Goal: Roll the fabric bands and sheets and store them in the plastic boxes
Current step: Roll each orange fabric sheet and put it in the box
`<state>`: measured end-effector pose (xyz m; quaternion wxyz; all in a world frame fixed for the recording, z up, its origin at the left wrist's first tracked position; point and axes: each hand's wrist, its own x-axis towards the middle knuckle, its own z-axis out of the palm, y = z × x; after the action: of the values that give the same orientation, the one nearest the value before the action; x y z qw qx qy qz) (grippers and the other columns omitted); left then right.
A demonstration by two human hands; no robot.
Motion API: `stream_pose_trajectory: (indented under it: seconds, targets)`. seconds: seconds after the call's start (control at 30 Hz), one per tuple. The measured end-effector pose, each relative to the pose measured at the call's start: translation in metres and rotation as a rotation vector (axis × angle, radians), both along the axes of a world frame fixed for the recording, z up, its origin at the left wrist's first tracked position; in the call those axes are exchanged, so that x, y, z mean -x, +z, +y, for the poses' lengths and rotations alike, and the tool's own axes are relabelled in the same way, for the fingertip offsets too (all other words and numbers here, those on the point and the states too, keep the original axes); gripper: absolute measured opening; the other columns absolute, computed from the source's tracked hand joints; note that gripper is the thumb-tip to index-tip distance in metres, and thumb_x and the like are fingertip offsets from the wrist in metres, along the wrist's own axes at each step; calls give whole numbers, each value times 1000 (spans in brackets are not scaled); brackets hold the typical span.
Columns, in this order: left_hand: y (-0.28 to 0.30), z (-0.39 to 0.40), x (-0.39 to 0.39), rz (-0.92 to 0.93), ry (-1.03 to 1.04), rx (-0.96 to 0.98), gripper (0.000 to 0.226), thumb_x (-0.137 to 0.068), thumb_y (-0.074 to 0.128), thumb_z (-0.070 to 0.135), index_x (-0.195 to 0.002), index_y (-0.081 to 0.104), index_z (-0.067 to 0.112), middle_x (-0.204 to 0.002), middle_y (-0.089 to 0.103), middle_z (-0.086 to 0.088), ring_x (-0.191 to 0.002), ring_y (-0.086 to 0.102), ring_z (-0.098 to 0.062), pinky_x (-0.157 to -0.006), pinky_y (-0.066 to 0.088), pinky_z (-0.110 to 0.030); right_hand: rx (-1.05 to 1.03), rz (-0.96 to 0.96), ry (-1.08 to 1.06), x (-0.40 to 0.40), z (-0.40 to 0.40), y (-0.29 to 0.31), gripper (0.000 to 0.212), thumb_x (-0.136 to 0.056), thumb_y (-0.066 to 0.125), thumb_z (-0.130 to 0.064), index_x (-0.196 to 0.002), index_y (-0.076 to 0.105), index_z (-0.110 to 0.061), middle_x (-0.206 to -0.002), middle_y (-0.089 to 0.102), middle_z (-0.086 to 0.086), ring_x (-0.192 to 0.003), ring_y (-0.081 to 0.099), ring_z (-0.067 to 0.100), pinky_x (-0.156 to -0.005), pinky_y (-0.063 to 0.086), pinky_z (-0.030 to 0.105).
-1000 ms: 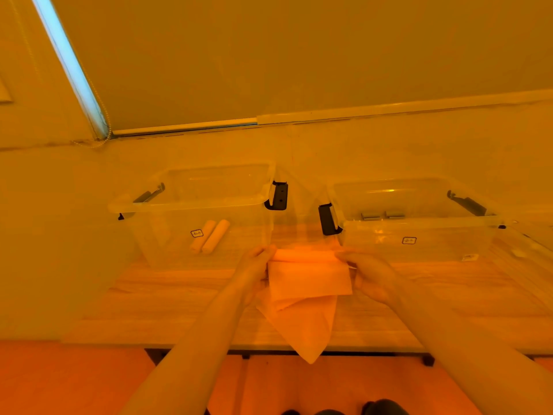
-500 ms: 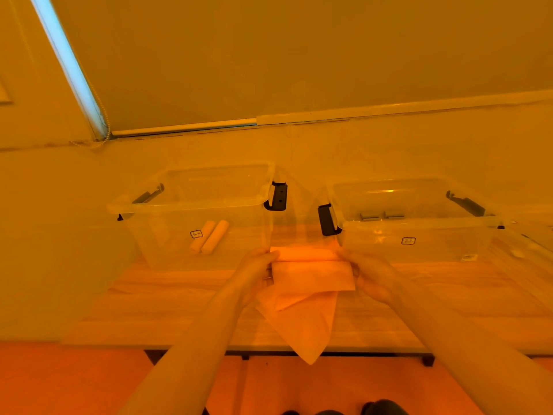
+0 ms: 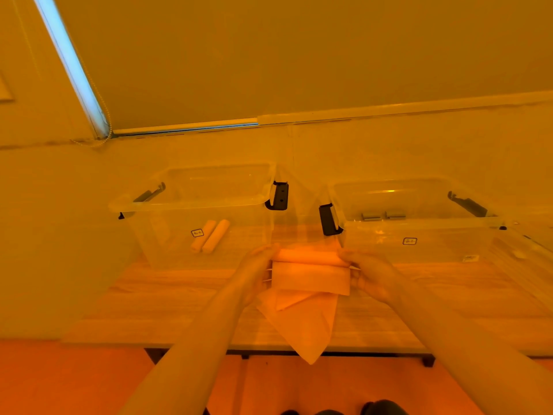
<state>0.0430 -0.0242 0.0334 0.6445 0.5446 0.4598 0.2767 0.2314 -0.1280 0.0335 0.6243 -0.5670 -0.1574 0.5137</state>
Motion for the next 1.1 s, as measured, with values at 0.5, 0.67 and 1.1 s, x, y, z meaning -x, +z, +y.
stream_pose_trajectory:
  seconds: [0.5,0.67,1.1]
  targets:
    - [-3,1,1,-107,26,35,19,-94,50,5,-109,59,12,-117,57,-14,-99,57,-26,-68,50,-31,-36,146,54,3,-6,2,14,-92,56,-3,-105,60,-3,-96,62,16,-86,61,27,-58,59,35]
    - [-9,7,0,-85,53,43,23,-92,59,14,-115,63,12,-122,60,-15,-112,57,-30,-92,52,-47,-18,140,40,0,-4,1,16,-88,55,7,-99,60,-4,-107,56,16,-93,59,27,-57,59,29]
    - [-3,-5,1,-104,16,85,10,-88,61,4,-96,64,9,-120,59,-17,-100,63,-28,-72,55,-30,-38,-36,19,9,-6,7,38,-90,54,5,-127,55,-4,-103,61,11,-87,59,20,-70,53,34]
